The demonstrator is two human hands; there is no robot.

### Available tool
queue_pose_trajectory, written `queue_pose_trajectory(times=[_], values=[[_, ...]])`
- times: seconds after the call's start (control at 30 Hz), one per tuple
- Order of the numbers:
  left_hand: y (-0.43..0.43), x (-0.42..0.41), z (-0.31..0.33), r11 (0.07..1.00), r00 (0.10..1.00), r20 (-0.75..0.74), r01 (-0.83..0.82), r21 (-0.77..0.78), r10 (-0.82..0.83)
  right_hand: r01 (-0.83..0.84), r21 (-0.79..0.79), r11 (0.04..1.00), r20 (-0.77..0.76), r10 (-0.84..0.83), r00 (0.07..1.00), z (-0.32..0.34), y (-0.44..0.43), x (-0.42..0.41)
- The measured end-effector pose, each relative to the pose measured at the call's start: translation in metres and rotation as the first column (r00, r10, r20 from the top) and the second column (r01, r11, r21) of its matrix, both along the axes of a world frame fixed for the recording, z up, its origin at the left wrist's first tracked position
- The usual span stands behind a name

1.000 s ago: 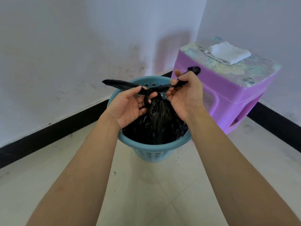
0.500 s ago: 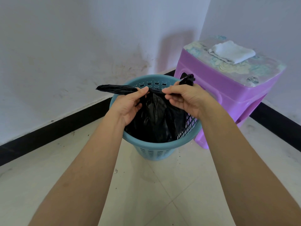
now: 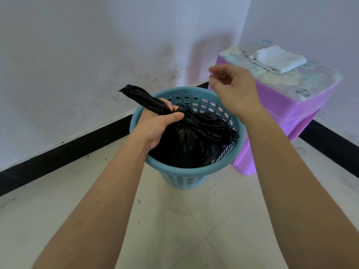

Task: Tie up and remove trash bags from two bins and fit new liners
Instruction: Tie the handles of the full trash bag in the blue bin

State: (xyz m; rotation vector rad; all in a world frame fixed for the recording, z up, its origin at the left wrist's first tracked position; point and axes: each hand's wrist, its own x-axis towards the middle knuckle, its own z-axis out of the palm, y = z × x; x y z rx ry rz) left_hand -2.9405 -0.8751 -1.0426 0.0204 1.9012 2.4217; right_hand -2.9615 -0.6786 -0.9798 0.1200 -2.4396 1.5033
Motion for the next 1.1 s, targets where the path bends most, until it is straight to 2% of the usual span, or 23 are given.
queue_pose_trajectory(times=[0.1, 0.2, 0.3, 0.43, 0.53, 0.63, 0.7, 0.73, 0.77, 0.83, 0.97, 1.1], values=[[-0.001, 0.000, 0.001, 0.999, 0.999, -0.022, 0.038, -0.031, -0.038, -0.250, -0.035, 0.968, 0.223, 0.251, 0.942, -0.021, -0.007, 0.003], [-0.004, 0.000, -0.002, 0.998, 0.998, -0.057, 0.025, -0.049, -0.028, -0.348, -0.168, 0.922, 0.397, 0.386, 0.833, -0.044, -0.009, 0.008], [-0.004, -0.001, -0.004, 0.993, 0.995, -0.097, -0.025, -0.119, 0.013, -0.366, -0.262, 0.893, 0.416, 0.447, 0.792, -0.055, -0.009, 0.006], [-0.001, -0.001, -0.006, 0.947, 0.976, -0.164, -0.182, -0.265, 0.142, -0.411, -0.086, 0.908, 0.406, 0.408, 0.818, -0.057, -0.015, 0.003], [-0.001, 0.001, -0.005, 0.894, 0.951, -0.231, -0.277, -0.352, 0.204, -0.386, -0.038, 0.922, 0.427, 0.364, 0.828, -0.056, -0.019, 0.004], [0.002, 0.001, -0.005, 0.793, 0.909, -0.293, -0.404, -0.455, 0.295, -0.426, -0.113, 0.898, 0.434, 0.430, 0.792, -0.053, -0.022, 0.009], [0.005, 0.000, -0.006, 0.672, 0.869, -0.328, -0.494, -0.552, 0.370, -0.459, -0.096, 0.883, 0.430, 0.453, 0.781, -0.052, -0.021, 0.010], [0.006, 0.000, -0.008, 0.641, 0.860, -0.332, -0.510, -0.574, 0.387, -0.466, -0.072, 0.882, 0.423, 0.450, 0.787, -0.050, -0.020, 0.010], [0.006, 0.000, -0.008, 0.663, 0.868, -0.304, -0.496, -0.561, 0.392, -0.462, -0.049, 0.886, 0.410, 0.439, 0.799, -0.050, -0.020, 0.009], [0.006, 0.000, -0.008, 0.785, 0.912, -0.174, -0.408, -0.466, 0.371, -0.421, -0.022, 0.907, 0.380, 0.398, 0.835, -0.051, -0.020, 0.009], [0.003, 0.003, 0.000, 0.948, 0.974, 0.102, -0.167, -0.269, 0.201, -0.361, -0.064, 0.930, 0.347, 0.360, 0.866, -0.061, -0.022, 0.010], [0.000, 0.004, 0.004, 0.998, 0.968, 0.241, -0.060, -0.021, 0.063, -0.307, -0.090, 0.947, 0.292, 0.320, 0.901, -0.065, -0.021, 0.009]])
